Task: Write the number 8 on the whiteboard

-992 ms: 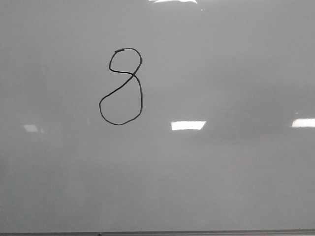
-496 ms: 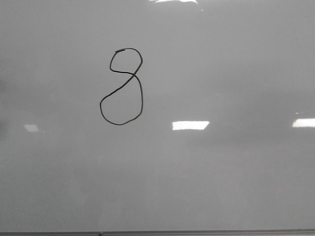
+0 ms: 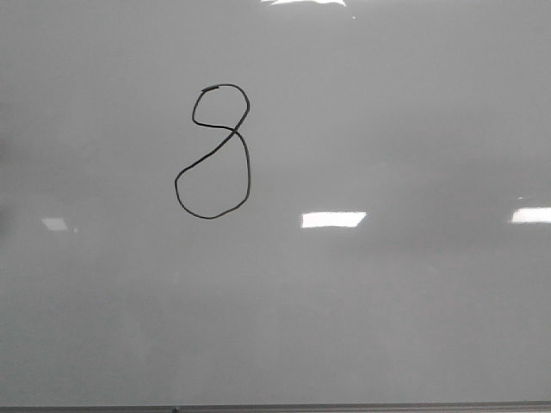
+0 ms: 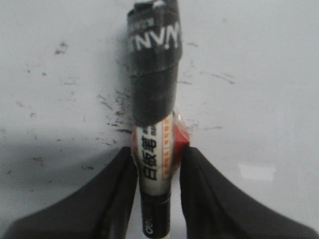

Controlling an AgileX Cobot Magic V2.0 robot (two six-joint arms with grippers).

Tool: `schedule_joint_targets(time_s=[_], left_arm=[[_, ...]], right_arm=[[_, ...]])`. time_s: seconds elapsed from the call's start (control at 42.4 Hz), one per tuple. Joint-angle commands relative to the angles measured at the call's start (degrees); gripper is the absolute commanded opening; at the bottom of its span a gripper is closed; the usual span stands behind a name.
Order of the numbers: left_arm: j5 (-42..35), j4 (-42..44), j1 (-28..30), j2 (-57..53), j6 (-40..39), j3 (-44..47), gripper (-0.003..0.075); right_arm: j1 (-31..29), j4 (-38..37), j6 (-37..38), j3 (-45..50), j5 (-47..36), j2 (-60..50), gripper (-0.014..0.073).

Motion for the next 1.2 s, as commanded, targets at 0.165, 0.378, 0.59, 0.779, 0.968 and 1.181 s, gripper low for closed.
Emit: schedule_joint_targets(time_s=[0.165, 0.378, 0.59, 0.779, 0.968, 1.181], left_arm=[[-3.57, -0.12, 0.02, -1.45, -0.54, -1.98, 0.0366], [-3.43, -0.12, 0.23, -3.07, -0.44, -1.98, 0.0449], [1.88, 0.83, 2.11, -12.18, 2.17, -1.60, 0.0441], [8.25, 3.35, 1.71, -23.68, 2.27, -1.60, 0.0273], [13.21, 4.30, 1.71, -32.24, 2.27, -1.60, -0.0021], [14.19, 4.33, 1.71, -37.35, 2.27, -1.60, -0.0021]], right_arm=[[-0.31, 1.70, 0.03, -1.42, -3.22, 0.05, -0.0059], [-0.31, 1.70, 0.03, -1.42, -3.22, 0.05, -0.0059], [-0.31, 1.70, 0.03, -1.42, -3.22, 0.05, -0.0059], [-0.31, 1.70, 0.03, -1.42, -3.22, 0.05, -0.0059], [-0.31, 1.70, 0.03, -1.42, -3.18, 0.05, -0.0059], [-0.31, 1.70, 0.03, -1.42, -3.18, 0.05, -0.0059]])
